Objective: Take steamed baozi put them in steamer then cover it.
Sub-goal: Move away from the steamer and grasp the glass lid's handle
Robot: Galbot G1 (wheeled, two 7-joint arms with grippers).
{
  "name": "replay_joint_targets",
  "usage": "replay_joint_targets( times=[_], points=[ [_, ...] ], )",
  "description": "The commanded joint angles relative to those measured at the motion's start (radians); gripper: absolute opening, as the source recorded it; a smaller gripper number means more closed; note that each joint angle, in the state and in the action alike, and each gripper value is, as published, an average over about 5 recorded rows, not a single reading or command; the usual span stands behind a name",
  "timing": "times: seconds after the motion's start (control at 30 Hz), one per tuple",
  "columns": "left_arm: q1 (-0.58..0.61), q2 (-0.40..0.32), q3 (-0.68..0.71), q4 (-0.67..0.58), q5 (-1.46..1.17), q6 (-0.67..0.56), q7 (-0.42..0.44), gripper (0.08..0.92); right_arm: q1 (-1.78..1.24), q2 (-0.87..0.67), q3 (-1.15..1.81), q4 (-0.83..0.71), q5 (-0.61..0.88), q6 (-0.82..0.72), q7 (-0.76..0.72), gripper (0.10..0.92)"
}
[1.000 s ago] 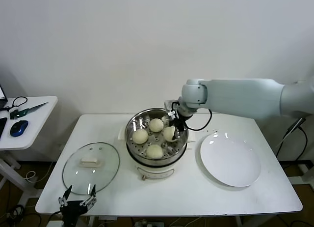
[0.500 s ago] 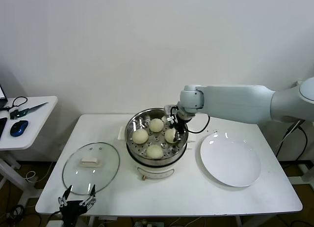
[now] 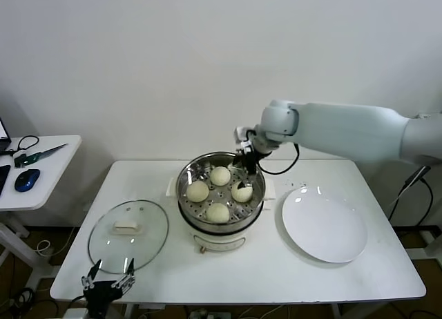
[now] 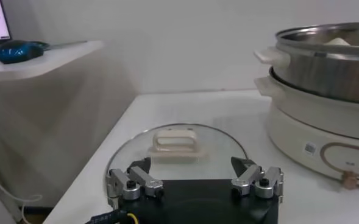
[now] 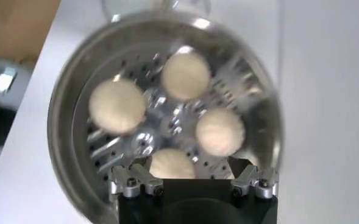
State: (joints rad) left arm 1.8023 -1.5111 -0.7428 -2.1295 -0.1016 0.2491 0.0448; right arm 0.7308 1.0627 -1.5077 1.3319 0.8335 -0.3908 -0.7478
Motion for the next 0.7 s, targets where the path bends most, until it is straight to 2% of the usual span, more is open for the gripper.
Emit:
replay_joint_targets(
  times=[0.03, 0.17, 0.33, 0.43, 0.57, 0.7],
  points=[
    [0.001, 0.000, 0.001, -0.008, -0.015, 0.012, -0.003, 0.823, -0.227, -0.259, 0.516, 0.088, 0.163, -0.057, 0.493, 0.823],
    [-0.019, 0.006, -0.001, 0.003, -0.011, 0.020, -0.012, 0.823, -0.454, -0.374, 0.787, 0.131, 0.128, -0.021, 0.677, 0.823],
    [-0.041, 0.030, 0.003, 0.017, 0.004, 0.002, -0.002, 0.823, -0.802, -0.552, 1.088, 0.240, -0.005, 0.041, 0.728, 0.823],
    [-0.059, 0.046, 0.002, 0.021, 0.003, -0.017, 0.007, 0.823, -1.101, -0.607, 1.372, 0.277, -0.094, 0.087, 0.735, 0.823],
    [-0.086, 0.061, 0.001, 0.026, -0.003, -0.027, 0.004, 0.823, -1.509, -0.602, 1.774, 0.310, -0.187, 0.155, 0.718, 0.823],
    [-0.103, 0.075, 0.008, 0.035, -0.026, -0.078, -0.017, 0.823, -1.873, -0.514, 2.092, 0.341, -0.238, 0.241, 0.686, 0.823]
  ],
)
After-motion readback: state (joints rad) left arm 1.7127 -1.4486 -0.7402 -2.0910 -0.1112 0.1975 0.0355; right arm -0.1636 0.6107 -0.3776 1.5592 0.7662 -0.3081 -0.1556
